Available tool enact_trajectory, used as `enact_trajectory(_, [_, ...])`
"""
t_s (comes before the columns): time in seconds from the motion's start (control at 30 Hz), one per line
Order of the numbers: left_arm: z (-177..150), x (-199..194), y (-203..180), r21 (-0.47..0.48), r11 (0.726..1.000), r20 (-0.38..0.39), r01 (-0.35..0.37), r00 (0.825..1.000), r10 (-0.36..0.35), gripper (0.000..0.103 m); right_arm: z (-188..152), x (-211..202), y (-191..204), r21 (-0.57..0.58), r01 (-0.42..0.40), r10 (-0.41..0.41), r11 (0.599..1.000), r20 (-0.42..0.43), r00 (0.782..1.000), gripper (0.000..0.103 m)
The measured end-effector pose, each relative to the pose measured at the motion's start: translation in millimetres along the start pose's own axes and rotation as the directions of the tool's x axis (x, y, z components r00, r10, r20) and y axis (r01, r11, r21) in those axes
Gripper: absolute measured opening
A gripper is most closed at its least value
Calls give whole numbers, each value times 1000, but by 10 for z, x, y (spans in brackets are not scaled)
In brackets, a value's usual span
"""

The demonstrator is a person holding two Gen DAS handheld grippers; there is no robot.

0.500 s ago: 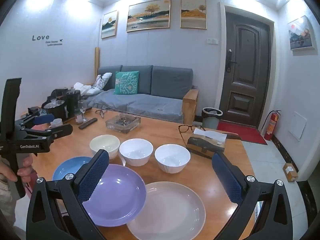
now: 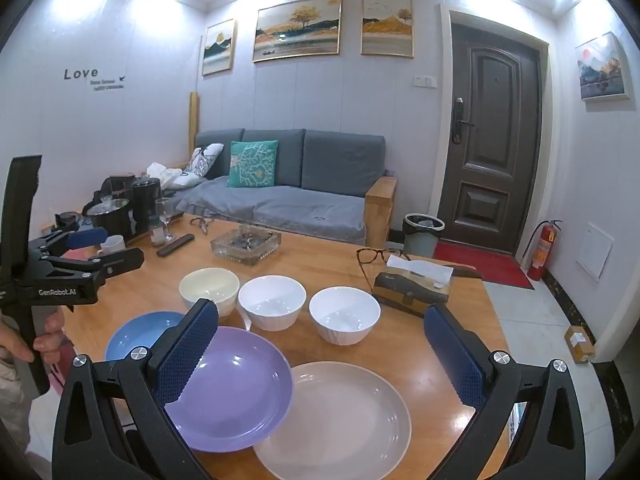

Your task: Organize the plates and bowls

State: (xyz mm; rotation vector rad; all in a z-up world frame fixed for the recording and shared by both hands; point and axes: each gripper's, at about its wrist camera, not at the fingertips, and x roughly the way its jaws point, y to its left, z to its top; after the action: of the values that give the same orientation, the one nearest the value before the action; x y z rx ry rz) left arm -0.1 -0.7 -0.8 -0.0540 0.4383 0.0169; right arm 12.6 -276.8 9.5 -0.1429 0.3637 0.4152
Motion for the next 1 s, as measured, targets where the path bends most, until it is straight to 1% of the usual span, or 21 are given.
enact_trajectory(0.47, [0,11,12,-1,1000,-9,2,1000,-2,103,1,7,2,0,1,-1,1000,-2,1000,102])
enact_trajectory(0.87, [-32,53,18,-3,1000,-19,25,1000,-25,103,7,11,5,-1,3,-3,1000,-8,1000,102])
enact_trajectory(1.0, [-40,61,24,-4,1000,-23,31,999,-31,103,-43,21,-18,-3,2,-2,1000,-10,1000,102])
